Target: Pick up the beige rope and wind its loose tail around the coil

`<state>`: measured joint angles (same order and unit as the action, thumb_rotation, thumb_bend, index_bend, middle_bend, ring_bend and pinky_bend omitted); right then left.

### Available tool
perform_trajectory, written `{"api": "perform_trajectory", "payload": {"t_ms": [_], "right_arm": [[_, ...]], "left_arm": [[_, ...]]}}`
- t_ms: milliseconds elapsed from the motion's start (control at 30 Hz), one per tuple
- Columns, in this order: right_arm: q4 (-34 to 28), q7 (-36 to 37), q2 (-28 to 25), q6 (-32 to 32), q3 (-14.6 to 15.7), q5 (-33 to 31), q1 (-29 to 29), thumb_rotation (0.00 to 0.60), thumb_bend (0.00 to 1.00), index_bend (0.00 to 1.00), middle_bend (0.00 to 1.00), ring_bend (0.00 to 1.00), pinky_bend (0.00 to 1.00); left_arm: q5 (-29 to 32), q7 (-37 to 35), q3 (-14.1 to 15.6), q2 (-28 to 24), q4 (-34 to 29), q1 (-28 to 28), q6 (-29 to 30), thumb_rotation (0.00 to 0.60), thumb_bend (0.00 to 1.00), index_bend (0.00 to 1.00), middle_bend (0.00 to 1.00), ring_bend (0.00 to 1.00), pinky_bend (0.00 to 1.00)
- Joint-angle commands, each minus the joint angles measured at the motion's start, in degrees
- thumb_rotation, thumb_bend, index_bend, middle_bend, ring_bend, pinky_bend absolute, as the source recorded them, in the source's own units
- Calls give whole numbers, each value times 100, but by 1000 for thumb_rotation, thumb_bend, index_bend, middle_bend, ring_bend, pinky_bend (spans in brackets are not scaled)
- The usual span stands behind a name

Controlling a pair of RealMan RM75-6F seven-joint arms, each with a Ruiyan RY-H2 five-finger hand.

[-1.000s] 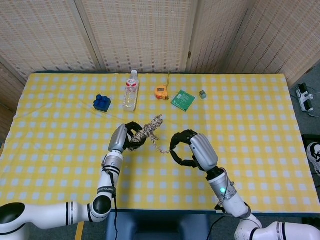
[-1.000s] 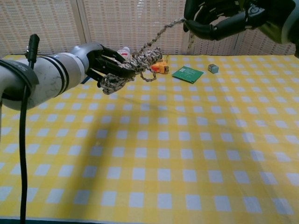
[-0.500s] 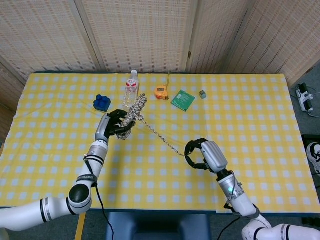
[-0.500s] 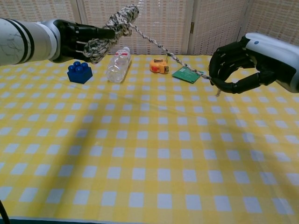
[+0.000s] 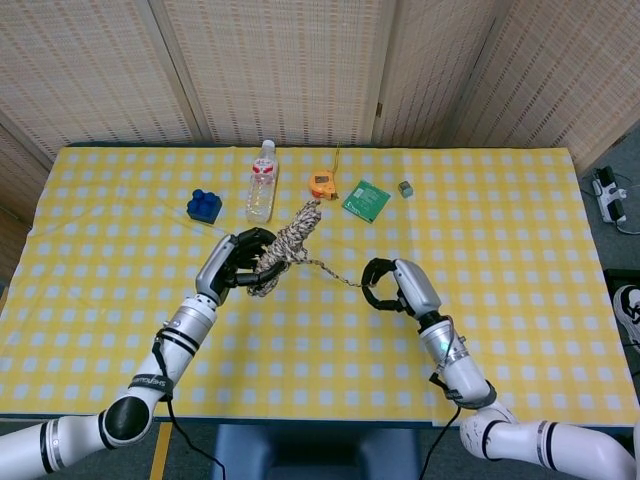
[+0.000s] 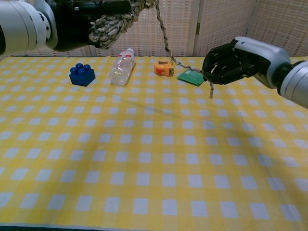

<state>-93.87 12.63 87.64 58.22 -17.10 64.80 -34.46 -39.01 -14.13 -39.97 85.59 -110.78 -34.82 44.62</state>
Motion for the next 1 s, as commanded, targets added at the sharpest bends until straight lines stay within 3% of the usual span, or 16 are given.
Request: {"api": "perform_trajectory", "payload": {"t_ms": [33, 400, 767, 1000], "right_arm": [[43, -28, 94, -71, -217, -219, -147, 600, 543, 694, 562, 489, 369], [-136, -195, 146, -160, -700, -761, -465, 600, 546, 694, 562, 490, 369], [-504, -150, -505, -881, -738, -990, -634, 600, 549, 693, 562, 490, 369], [-770, -241, -955, -1289, -709, -1299, -786, 600, 550, 694, 569, 517, 371]], "left_arm": [[-645, -342, 233, -150, -107, 91, -447, 600, 619, 728, 765, 743, 838], [-2231, -747, 804, -93, 229, -123, -811, 600, 620, 728, 765, 736, 837], [-3228, -829, 1308, -162, 675, -430, -683, 600, 620, 730, 765, 732, 821], [-3434, 394, 1753, -160, 1024, -729, -338, 600, 619, 733, 765, 731, 817]]}}
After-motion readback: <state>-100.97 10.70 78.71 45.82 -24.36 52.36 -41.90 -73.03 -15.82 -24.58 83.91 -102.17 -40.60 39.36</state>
